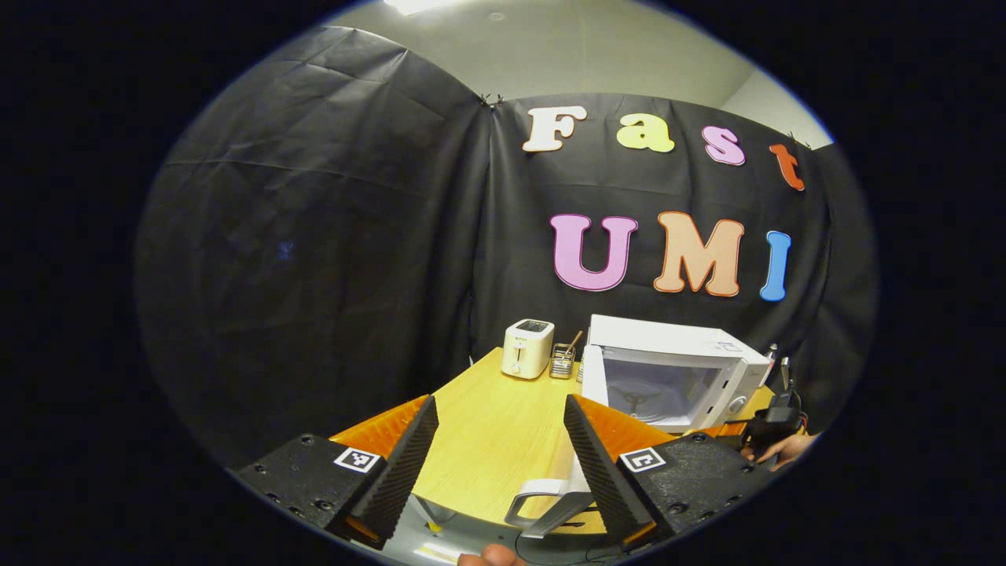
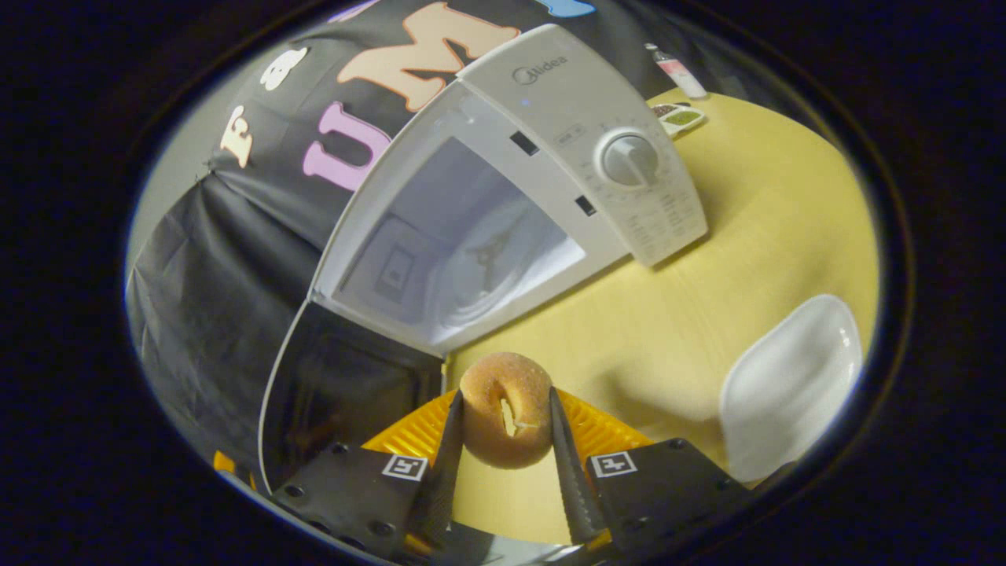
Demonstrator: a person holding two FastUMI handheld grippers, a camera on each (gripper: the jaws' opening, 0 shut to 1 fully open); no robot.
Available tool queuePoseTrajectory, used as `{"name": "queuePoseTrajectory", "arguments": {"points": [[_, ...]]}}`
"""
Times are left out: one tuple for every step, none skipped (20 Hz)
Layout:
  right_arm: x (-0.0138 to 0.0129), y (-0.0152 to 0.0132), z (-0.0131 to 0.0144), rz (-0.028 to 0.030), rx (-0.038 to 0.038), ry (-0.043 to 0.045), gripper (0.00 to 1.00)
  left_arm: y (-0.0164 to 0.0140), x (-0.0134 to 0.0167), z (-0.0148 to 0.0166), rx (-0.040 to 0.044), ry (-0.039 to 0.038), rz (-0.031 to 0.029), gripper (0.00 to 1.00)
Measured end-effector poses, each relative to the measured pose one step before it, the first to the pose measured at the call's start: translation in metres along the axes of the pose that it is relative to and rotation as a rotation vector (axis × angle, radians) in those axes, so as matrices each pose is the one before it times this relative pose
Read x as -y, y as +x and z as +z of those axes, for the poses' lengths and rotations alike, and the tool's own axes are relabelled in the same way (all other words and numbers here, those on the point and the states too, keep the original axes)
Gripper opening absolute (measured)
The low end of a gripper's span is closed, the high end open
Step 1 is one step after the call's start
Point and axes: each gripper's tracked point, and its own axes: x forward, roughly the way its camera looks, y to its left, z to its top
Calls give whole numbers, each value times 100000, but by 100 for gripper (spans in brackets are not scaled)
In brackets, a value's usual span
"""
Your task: Open the microwave oven with the left hand, put the food in, and close the microwave oven.
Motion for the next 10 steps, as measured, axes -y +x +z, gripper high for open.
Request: {"name": "queuePoseTrajectory", "arguments": {"points": [[-1244,1023,308,2355,1955,4133,55,-159,-225,120,-134,1197,-138,95],[-1002,1050,216,2042,2126,3519,55,-72,-114,276,91,1285,-176,95],[-812,1069,466,1211,3038,2961,54,-226,-143,203,-127,1149,-339,95],[-541,1205,286,800,2797,2094,54,-36,-7,293,104,556,-354,95],[-368,998,243,-410,2368,1421,54,183,234,96,88,-714,-789,95],[-572,989,293,928,2984,2250,54,139,445,-131,-1141,-1691,-1189,95],[-670,897,481,1510,3100,2468,54,271,578,-491,-1300,-1482,-1638,95],[-576,802,485,1485,3363,1815,53,376,409,-45,-485,-108,-1161,95],[-547,909,643,1401,3618,1677,53,450,283,31,-91,278,-1083,95],[136,1243,164,-51,2593,1294,54,495,355,146,202,338,-1152,95]]}}
